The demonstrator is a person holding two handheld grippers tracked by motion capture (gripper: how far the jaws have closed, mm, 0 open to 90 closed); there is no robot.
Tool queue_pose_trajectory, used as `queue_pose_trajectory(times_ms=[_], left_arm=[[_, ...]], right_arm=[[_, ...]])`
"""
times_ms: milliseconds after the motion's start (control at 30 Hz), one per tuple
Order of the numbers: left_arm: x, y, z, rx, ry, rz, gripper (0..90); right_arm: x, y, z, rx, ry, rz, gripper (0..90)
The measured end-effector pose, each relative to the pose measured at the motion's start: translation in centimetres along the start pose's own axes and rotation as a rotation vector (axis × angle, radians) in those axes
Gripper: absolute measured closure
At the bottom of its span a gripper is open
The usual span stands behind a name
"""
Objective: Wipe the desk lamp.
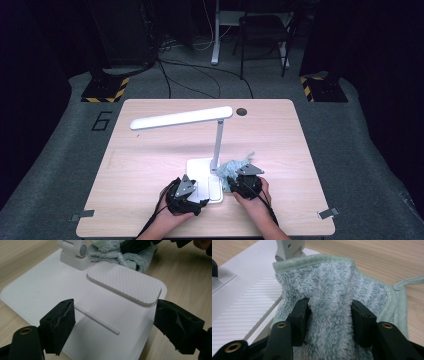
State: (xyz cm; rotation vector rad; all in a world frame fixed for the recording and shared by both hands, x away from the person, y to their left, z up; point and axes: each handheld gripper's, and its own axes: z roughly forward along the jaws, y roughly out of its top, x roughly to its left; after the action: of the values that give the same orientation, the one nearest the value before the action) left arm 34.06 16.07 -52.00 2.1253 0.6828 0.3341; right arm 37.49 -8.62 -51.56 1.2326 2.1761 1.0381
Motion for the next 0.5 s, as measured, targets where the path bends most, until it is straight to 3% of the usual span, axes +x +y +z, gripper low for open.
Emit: queue_pose_trajectory(times_ms=[100,133,200,267,500], left_arm=[[-0.2,0.1,0.4,0.001,-0.019,0.007,18.9],[-0.4,0.1,0.7,-0.002,0.007,0.018,19.3],[-0.5,0.3,0.8,0.016,0.005,0.042,16.2],[-0.5,0.3,1.0,0.009,0.015,0.026,15.5],[-0.4,0.5,1.1,0.024,0.007,0.026,14.7]], right_arm=[[0.1,0.0,0.0,0.002,-0.002,0.004,52.1],[0.1,0.0,0.1,-0.002,-0.003,0.003,52.0],[0.0,0.1,0.1,0.008,0.003,-0.016,50.8],[-0.2,0.1,0.2,0.005,0.004,-0.009,50.3],[0.1,0.2,0.2,0.02,-0.005,-0.01,51.9]])
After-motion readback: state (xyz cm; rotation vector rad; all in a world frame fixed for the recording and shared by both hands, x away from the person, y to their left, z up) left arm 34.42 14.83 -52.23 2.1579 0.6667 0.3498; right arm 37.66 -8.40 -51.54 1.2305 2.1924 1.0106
